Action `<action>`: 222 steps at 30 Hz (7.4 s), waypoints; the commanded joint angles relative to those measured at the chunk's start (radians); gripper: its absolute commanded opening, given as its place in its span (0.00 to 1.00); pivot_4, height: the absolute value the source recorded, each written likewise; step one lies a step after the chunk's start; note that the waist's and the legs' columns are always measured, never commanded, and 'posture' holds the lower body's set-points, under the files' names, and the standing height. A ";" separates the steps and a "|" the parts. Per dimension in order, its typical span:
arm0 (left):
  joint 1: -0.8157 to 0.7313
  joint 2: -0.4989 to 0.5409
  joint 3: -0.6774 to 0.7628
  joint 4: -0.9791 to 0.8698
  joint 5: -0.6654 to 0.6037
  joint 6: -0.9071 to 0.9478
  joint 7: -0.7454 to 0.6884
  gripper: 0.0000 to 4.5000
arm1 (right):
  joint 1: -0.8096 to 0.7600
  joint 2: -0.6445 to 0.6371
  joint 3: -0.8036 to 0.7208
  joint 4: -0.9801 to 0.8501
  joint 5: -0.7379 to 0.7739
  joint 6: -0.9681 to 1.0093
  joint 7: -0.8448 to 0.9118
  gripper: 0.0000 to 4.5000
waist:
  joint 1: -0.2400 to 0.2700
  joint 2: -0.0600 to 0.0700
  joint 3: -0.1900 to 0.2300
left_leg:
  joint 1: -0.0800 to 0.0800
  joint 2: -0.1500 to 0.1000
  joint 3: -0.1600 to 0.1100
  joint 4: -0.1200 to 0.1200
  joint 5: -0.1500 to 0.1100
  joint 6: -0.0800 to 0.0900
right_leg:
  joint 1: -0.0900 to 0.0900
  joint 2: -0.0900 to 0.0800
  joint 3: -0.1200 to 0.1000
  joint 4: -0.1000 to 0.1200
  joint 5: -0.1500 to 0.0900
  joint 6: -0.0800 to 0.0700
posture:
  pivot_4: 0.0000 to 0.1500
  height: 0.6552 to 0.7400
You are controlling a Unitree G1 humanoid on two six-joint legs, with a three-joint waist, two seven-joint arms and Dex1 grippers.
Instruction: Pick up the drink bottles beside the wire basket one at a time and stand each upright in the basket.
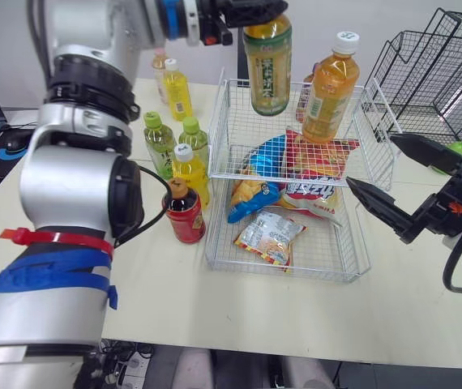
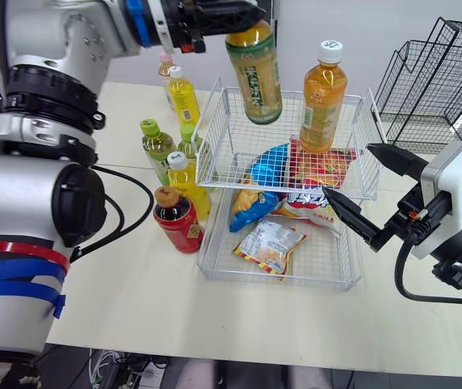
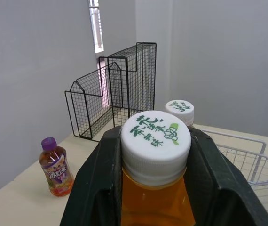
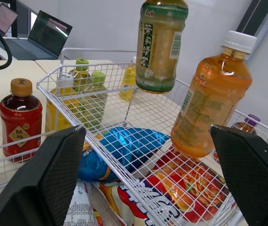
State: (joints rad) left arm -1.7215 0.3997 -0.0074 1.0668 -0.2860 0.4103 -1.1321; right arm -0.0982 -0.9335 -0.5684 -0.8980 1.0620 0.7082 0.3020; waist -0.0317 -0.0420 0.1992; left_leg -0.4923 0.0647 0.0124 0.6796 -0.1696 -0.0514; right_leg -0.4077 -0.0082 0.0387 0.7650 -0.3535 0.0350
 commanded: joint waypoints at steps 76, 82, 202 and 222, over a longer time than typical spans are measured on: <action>1.045 0.493 0.456 -0.892 -0.111 0.310 0.133 1.00 | -0.155 0.027 0.344 0.066 -0.118 -0.096 0.296 1.00 | 0.020 -0.001 -0.002 | 0.005 0.001 -0.003 0.002 0.001 0.000 | 0.005 -0.004 -0.003 0.002 0.002 -0.004 | 1.00 0.21; 1.017 0.390 0.421 -0.858 -0.095 0.225 0.269 1.00 | -0.163 0.022 0.300 0.078 -0.081 -0.065 0.265 1.00 | 0.025 -0.001 -0.002 | 0.005 0.000 -0.001 0.002 0.002 0.002 | 0.005 -0.005 -0.002 0.002 0.003 -0.003 | 1.00 0.21; -0.066 -0.012 0.062 0.141 0.171 -0.058 0.016 0.31 | -0.178 -0.074 0.178 -0.003 0.100 -0.012 -0.120 1.00 | 0.000 -0.003 0.001 | -0.005 -0.002 -0.004 0.001 0.002 0.002 | -0.003 -0.003 -0.005 0.001 0.003 -0.003 | 1.00 0.21; -0.094 0.186 0.071 0.012 0.148 0.012 -0.177 0.99 | -0.204 -0.071 0.184 0.032 0.066 -0.016 -0.066 1.00 | -0.002 -0.003 0.001 | -0.005 -0.002 -0.004 0.001 0.002 0.002 | -0.003 -0.003 -0.005 0.001 0.003 -0.003 | 1.00 0.21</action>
State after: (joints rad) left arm -1.7793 0.5635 0.0512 1.1418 -0.1133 0.4074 -1.2618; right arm -0.2882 -0.9961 -0.3688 -0.8625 1.1368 0.7095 0.2218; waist -0.0336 -0.0448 0.2000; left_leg -0.4971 0.0630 0.0081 0.6804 -0.1675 -0.0492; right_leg -0.4103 -0.0108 0.0335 0.7661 -0.3507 0.0321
